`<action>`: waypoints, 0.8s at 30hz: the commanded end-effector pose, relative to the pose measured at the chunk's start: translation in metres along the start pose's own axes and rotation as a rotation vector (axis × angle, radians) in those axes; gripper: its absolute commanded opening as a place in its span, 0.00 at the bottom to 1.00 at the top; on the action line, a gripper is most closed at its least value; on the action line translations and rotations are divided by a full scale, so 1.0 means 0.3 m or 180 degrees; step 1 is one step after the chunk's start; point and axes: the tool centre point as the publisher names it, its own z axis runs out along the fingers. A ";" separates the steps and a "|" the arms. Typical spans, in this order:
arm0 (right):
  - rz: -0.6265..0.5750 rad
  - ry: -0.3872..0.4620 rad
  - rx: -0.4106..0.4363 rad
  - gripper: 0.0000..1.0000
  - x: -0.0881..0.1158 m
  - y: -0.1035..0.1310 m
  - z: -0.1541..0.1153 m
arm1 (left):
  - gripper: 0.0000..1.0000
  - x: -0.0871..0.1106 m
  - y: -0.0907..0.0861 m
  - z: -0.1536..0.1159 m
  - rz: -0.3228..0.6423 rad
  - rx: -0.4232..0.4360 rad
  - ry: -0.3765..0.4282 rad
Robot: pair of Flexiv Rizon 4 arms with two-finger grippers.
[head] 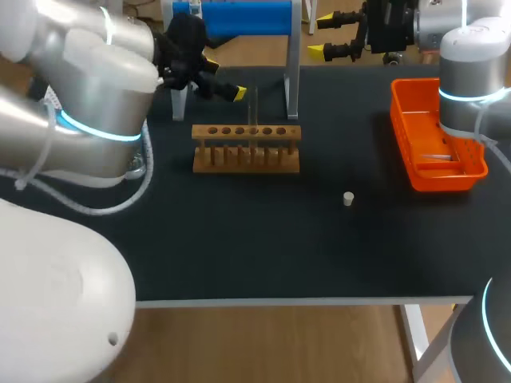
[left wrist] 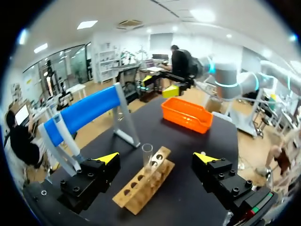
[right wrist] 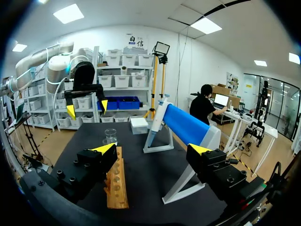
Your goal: Invert the test tube, pick up the pipette, mount the tip to pipette, aspirate from beaker and dispense into the tube, eject the tip, return the pipette, and cap with the stopper.
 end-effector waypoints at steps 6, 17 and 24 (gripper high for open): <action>0.0003 0.0014 0.0013 1.00 -0.003 0.002 -0.003 | 1.00 -0.073 0.014 0.086 0.0298 0.0554 0.0299; 0.0003 0.0014 0.0013 1.00 -0.003 0.002 -0.003 | 1.00 -0.121 0.023 0.177 0.0598 0.0541 0.0782; 0.0003 0.0014 0.0013 1.00 -0.003 0.002 -0.003 | 1.00 -0.134 0.048 0.225 0.0619 0.0414 0.0936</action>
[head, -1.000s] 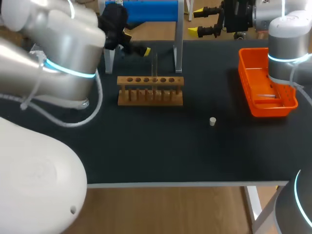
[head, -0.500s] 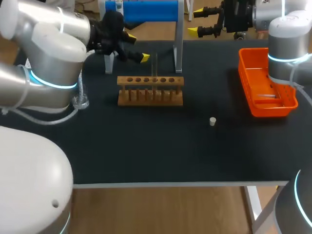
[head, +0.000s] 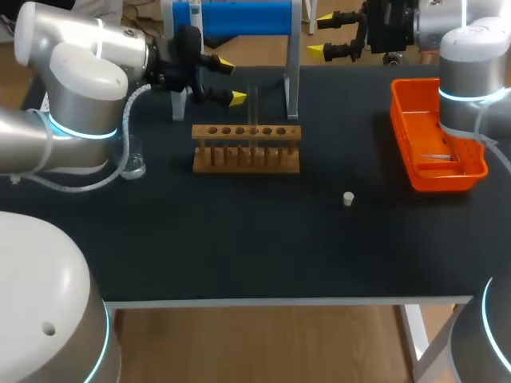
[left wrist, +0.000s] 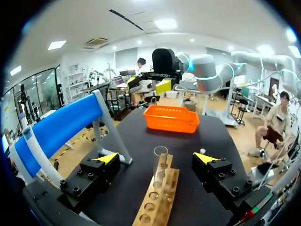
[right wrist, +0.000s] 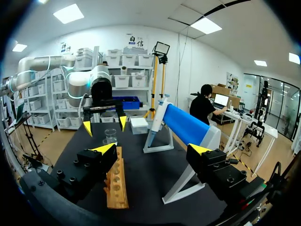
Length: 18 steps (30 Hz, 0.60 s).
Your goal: Invert the test tube, pick up the pipette, mount the tip to pipette, aspirate from beaker and dispense into the tube, eject the tip, return the pipette, and cap with the stopper.
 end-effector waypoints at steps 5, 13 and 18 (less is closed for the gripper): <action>0.0003 0.0014 0.0013 1.00 -0.003 0.002 -0.003 | 1.00 -0.032 0.014 0.059 0.0022 -0.0138 0.0217; 0.0003 0.0014 0.0013 1.00 -0.003 0.002 -0.003 | 1.00 -0.021 0.034 0.123 0.0041 -0.0251 0.0372; 0.0003 0.0014 0.0013 1.00 -0.003 0.002 -0.003 | 1.00 -0.011 0.055 0.151 -0.0018 -0.0258 0.0334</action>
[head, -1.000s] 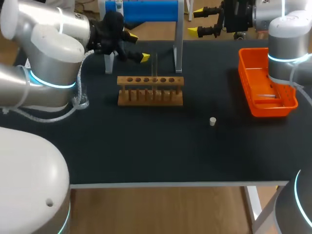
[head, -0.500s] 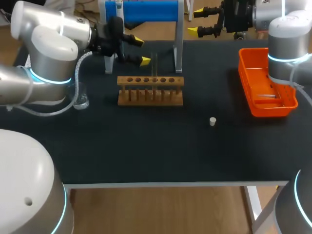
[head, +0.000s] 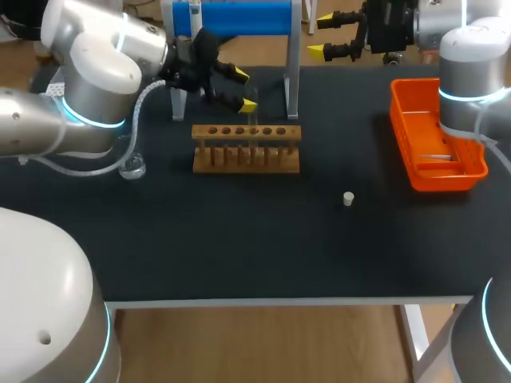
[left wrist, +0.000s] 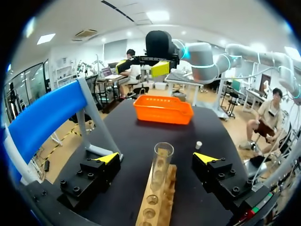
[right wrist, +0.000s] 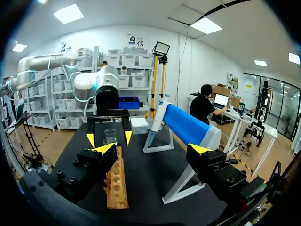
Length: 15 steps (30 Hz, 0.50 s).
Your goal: Invert the test tube, pick up the pipette, mount the tip to pipette, aspirate from beaker and dispense into the tube, eject the tip, return the pipette, and cap with the stopper.
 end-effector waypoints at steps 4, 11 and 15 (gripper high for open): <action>0.0003 0.0014 0.0013 1.00 -0.003 0.002 -0.002 | 1.00 -0.001 0.028 0.052 -0.0091 0.0031 -0.0065; 0.0003 0.0014 0.0013 1.00 -0.003 0.002 -0.002 | 1.00 0.013 0.050 0.078 -0.0175 0.0024 -0.0174; 0.0003 0.0014 0.0013 1.00 -0.003 0.002 -0.002 | 1.00 0.017 0.052 0.088 -0.0166 0.0004 -0.0192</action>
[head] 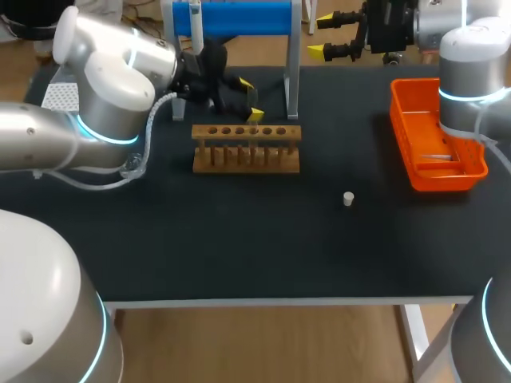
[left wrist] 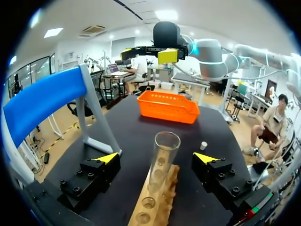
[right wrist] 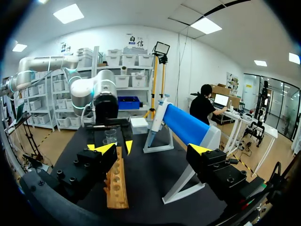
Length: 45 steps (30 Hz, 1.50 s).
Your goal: Invert the test tube, pick up the pipette, mount the tip to pipette, aspirate from beaker and dispense into the tube, eject the tip, return the pipette, and cap with the stopper.
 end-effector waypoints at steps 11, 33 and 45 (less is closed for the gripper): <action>0.0003 0.0014 0.0013 1.00 -0.003 0.002 -0.003 | 1.00 0.004 0.000 -0.008 0.0031 -0.0022 -0.0119; 0.0003 0.0014 0.0013 1.00 -0.003 0.002 -0.003 | 1.00 0.005 -0.007 0.027 0.0051 -0.0141 -0.0055; 0.0003 0.0014 0.0013 1.00 -0.003 0.002 -0.003 | 1.00 0.005 -0.007 0.027 0.0051 -0.0141 -0.0055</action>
